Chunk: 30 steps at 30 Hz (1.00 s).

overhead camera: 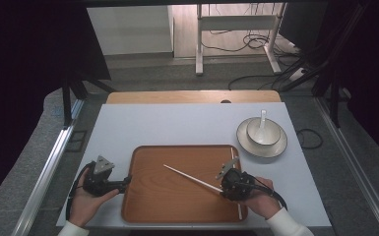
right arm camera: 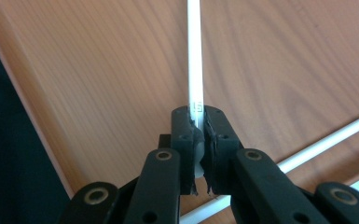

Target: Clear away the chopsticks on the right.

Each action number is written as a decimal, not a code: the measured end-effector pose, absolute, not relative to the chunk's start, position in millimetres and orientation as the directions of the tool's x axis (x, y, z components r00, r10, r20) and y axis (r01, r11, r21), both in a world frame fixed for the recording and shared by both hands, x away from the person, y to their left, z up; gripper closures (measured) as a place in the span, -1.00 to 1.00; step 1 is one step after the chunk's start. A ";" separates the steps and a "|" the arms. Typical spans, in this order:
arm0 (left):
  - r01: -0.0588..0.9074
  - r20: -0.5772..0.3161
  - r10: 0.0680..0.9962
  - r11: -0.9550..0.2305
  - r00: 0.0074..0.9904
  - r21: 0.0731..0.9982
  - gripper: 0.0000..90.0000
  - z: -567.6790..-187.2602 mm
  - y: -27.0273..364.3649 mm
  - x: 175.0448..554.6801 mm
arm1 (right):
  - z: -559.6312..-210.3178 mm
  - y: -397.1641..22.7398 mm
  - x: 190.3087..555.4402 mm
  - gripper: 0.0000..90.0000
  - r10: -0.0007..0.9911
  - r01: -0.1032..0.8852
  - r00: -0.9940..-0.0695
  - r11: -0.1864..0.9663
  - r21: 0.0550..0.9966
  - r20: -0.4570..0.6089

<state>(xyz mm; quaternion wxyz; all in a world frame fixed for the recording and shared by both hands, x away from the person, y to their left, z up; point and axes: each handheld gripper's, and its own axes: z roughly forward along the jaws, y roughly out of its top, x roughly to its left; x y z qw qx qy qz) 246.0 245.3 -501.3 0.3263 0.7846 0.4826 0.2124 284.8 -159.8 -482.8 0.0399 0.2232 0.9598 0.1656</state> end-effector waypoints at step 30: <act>0.620 0.019 0.894 -0.326 0.448 0.713 -0.58 -502.0 245.4 246.3 | -491.2 -157.9 277.2 0.74 0.411 0.388 -0.911 0.879 0.277 -0.027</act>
